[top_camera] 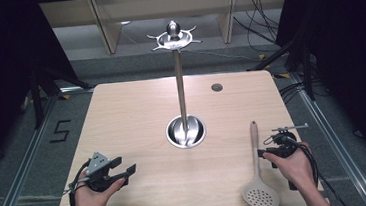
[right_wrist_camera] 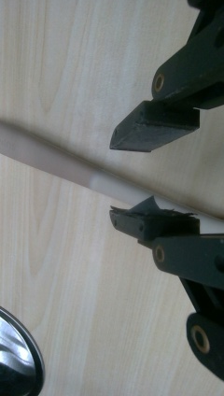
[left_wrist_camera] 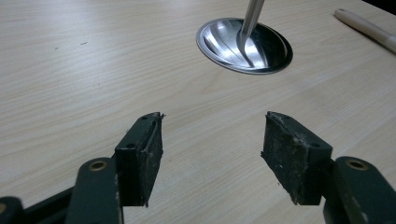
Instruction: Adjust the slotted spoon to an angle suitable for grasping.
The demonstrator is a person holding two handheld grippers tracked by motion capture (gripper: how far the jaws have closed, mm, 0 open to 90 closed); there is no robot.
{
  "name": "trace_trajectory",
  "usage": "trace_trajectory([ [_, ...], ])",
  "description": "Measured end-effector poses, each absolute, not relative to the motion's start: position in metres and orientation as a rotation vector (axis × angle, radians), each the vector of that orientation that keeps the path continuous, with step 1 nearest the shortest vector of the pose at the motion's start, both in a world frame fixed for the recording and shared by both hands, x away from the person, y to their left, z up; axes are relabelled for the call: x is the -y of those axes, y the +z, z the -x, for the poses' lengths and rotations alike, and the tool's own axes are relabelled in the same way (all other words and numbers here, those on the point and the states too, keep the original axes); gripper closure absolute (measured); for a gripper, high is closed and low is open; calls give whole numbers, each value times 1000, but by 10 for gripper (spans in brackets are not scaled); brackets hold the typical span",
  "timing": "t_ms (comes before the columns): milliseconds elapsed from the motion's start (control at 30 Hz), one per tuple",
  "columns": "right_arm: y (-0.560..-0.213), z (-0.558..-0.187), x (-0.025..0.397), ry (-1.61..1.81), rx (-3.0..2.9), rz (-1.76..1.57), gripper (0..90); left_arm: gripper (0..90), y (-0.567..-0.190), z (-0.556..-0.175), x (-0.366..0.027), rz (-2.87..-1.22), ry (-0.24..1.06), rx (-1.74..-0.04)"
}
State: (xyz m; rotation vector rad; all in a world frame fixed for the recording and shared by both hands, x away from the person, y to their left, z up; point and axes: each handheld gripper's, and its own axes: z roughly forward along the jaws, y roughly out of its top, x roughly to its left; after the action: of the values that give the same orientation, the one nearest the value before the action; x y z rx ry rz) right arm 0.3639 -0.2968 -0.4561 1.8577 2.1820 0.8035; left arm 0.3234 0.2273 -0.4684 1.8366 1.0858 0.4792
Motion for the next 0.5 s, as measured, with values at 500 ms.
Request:
trace_trajectory([
  [500, -452, -384, 272, 525, -2265, -2026, 510, 397, -469, -322, -229, -1830, 437, -1104],
])
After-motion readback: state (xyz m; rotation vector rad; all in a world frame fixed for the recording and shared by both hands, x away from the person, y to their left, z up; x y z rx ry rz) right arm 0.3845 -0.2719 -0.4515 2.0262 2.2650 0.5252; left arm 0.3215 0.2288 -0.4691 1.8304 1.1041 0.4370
